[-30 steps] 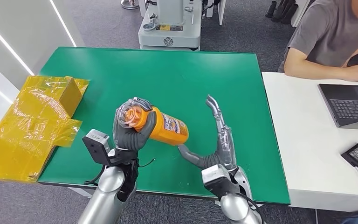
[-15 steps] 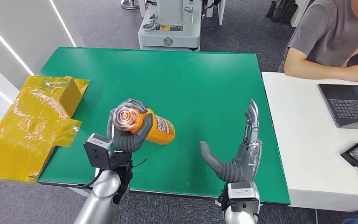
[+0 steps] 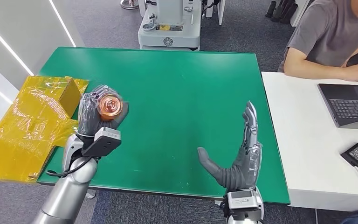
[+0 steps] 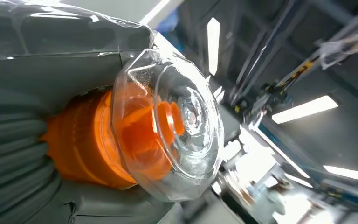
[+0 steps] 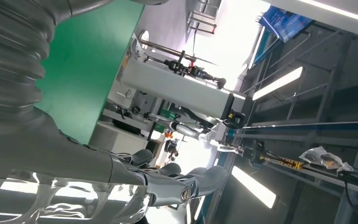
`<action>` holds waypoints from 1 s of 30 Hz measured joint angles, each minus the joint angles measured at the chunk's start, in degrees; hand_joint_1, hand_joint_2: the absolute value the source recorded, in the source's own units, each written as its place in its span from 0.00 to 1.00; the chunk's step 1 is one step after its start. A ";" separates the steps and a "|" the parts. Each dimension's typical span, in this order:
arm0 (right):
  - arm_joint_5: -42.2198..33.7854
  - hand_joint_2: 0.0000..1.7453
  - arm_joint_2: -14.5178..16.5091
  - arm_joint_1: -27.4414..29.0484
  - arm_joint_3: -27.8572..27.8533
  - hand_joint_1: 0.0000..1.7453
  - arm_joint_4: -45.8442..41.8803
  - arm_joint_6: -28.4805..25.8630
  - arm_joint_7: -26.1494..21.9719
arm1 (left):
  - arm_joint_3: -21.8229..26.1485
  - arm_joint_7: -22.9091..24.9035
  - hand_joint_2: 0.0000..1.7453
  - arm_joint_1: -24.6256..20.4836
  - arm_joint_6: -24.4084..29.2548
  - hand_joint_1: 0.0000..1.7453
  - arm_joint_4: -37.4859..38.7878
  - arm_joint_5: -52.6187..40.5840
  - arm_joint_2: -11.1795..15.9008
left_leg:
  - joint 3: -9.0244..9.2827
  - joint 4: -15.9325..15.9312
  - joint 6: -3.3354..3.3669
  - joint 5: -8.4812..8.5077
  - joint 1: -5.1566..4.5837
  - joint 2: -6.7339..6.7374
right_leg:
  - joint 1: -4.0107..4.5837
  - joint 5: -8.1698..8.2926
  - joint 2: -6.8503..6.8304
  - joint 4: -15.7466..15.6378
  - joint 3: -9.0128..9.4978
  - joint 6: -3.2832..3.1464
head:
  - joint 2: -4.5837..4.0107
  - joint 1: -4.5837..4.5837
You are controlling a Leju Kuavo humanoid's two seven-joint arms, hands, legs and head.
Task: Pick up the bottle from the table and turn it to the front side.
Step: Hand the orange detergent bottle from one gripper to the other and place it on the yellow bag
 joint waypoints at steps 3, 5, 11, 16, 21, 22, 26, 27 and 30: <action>0.47 1.00 0.01 0.85 -0.36 0.00 -0.91 1.03 0.02 | 0.48 1.68 1.00 -1.12 2.17 1.00 0.27 -8.96 4.69 | 0.00 -0.01 0.00 0.00 0.00 0.09 | 0.01 -0.01 0.08 0.00 -0.03 -0.02 | 0.00 0.00; 0.86 1.00 0.01 1.49 -0.80 0.00 -1.55 1.44 0.09 | 1.11 2.43 1.00 -1.66 1.64 1.00 0.57 -10.88 7.92 | 0.00 -0.02 0.00 0.00 0.01 0.12 | 0.01 -0.02 0.09 0.00 -0.06 -0.03 | 0.00 0.00; 1.49 1.00 0.04 3.14 -1.52 0.00 -2.81 2.63 0.51 | 1.88 4.69 1.00 -2.88 -1.87 1.00 2.03 -16.48 15.60 | -0.01 -0.04 -0.01 0.00 0.02 0.15 | 0.02 -0.02 0.12 0.00 -0.09 -0.04 | 0.00 0.01; 2.05 1.00 0.57 4.93 -2.58 0.00 -3.41 4.15 0.38 | 1.41 6.15 1.00 -3.93 -3.76 1.00 4.23 -21.85 19.84 | -0.01 -0.04 -0.01 0.00 0.01 0.18 | 0.01 -0.02 0.16 0.00 -0.11 -0.04 | 0.00 0.01; 1.99 1.00 1.39 6.51 -3.82 0.00 -3.63 6.18 -0.66 | -0.42 6.83 1.00 -6.56 -5.91 1.00 10.17 -27.78 21.94 | -0.02 -0.04 -0.01 0.00 0.00 0.17 | 0.01 -0.02 0.16 -0.01 -0.13 -0.04 | 0.00 0.02; 1.98 1.00 1.56 6.62 -3.96 0.00 -3.63 6.41 -0.81 | -0.97 6.54 1.00 -7.43 -6.08 1.00 12.05 -28.48 22.07 | -0.02 -0.04 -0.01 0.00 0.00 0.17 | 0.01 -0.02 0.16 0.00 -0.12 -0.04 | 0.00 0.02; 1.96 1.00 1.97 7.01 -4.16 0.00 -3.61 6.73 -1.13 | -2.93 5.25 1.00 -10.55 -6.34 1.00 19.27 -29.55 22.16 | -0.01 -0.03 -0.02 0.01 0.01 0.20 | 0.01 0.00 0.19 0.00 -0.13 -0.06 | 0.00 0.02; 1.90 1.00 1.99 7.10 -4.21 0.00 -3.61 6.72 -1.15 | -3.48 4.93 1.00 -11.43 -6.71 1.00 21.02 -29.67 22.11 | -0.01 -0.03 -0.02 0.01 0.01 0.20 | 0.01 0.00 0.18 0.00 -0.14 -0.06 | 0.00 0.02; 1.44 1.00 2.04 7.59 -4.31 0.00 -3.58 6.67 -1.28 | -5.71 3.13 1.00 -14.91 -8.41 1.00 27.85 -29.98 21.92 | -0.02 -0.03 -0.02 0.01 0.01 0.18 | 0.01 0.00 0.16 0.00 -0.14 -0.06 | 0.00 0.01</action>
